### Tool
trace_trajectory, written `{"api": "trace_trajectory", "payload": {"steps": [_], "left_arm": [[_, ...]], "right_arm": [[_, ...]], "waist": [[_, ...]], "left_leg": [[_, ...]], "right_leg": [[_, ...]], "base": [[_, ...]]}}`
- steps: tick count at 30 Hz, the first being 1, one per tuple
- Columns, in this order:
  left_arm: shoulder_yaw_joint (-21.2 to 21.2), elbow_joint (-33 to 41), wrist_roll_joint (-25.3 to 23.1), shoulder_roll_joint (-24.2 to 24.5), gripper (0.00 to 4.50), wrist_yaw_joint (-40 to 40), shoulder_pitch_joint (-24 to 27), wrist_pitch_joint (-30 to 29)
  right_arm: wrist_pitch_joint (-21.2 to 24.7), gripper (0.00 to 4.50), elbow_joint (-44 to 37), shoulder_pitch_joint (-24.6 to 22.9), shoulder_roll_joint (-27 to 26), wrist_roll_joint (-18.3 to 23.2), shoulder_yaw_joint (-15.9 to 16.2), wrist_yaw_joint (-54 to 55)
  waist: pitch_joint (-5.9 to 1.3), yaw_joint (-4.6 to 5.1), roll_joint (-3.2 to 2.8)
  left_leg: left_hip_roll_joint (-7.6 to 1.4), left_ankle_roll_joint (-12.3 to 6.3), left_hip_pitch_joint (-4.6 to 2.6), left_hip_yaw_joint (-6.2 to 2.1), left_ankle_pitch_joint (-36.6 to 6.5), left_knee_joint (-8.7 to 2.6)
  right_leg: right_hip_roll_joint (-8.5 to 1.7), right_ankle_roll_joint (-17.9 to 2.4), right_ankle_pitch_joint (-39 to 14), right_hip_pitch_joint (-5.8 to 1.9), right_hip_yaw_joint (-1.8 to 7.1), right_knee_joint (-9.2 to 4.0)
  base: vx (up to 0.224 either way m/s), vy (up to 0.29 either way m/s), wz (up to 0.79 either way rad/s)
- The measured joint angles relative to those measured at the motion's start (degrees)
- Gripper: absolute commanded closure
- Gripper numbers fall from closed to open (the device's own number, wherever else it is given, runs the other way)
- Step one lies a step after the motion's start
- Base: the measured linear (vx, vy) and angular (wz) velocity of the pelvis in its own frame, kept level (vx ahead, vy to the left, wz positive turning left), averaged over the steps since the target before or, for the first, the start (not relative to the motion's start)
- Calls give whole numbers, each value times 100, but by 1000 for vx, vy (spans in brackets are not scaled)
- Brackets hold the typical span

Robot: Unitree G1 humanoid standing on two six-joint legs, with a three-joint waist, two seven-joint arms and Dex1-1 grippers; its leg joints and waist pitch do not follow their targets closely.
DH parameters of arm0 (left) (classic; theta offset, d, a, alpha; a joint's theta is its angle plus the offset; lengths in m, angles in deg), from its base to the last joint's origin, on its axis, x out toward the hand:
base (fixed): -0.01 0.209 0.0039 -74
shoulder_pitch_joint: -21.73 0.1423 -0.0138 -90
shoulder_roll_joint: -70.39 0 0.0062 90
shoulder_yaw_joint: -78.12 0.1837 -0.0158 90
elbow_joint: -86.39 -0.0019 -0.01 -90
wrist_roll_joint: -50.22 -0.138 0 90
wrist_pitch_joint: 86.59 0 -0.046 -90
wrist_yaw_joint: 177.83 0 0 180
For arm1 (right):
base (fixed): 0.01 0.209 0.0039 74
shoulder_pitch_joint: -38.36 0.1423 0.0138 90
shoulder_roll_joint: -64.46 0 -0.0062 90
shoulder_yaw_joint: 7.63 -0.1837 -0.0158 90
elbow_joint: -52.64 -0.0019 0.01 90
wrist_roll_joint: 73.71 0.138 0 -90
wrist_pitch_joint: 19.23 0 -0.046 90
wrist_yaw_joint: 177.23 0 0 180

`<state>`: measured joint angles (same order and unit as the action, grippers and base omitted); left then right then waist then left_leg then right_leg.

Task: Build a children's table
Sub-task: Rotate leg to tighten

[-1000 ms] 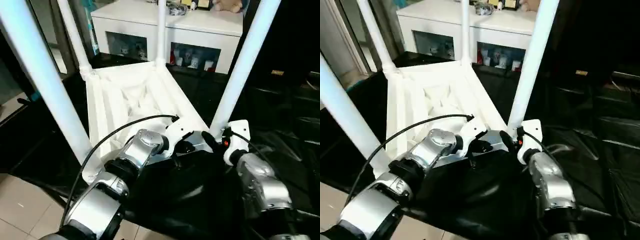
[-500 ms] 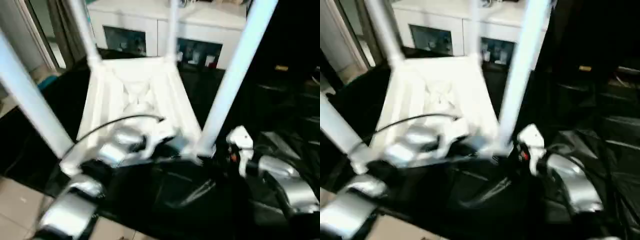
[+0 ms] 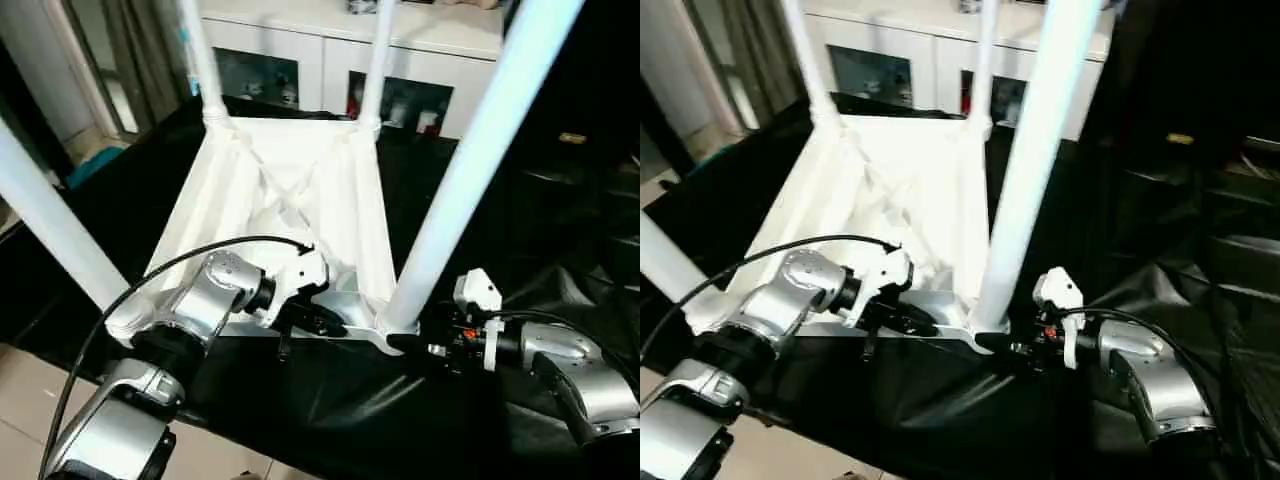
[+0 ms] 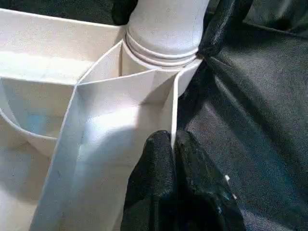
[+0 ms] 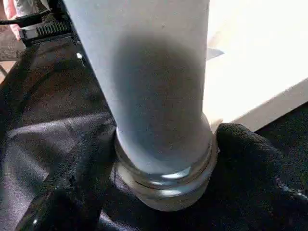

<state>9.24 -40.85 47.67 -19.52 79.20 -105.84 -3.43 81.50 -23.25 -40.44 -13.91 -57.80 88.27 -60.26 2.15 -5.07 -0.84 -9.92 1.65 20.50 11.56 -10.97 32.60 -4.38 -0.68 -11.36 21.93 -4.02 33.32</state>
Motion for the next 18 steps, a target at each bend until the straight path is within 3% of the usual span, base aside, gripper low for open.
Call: {"api": "trace_trajectory", "payload": {"steps": [9,18], "left_arm": [[-23,-4,-52,-89,450,-226,41,29],[-213,-925,-408,-1127,450,-2289,-403,-122]], "right_arm": [[-24,176,12,-46,-116,-8,-66,143],[-13,185,531,132,-863,-294,-619,2185]], "waist": [[-1,-8,5],[-3,39,9]], "left_leg": [[-1,5,-12,-1,-2,19],[4,27,-63,-4,-12,52]], "right_leg": [[-1,0,0,-8,4,22],[-8,36,-21,-85,10,-23]], "base": [[0,0,0],[0,0,0]]}}
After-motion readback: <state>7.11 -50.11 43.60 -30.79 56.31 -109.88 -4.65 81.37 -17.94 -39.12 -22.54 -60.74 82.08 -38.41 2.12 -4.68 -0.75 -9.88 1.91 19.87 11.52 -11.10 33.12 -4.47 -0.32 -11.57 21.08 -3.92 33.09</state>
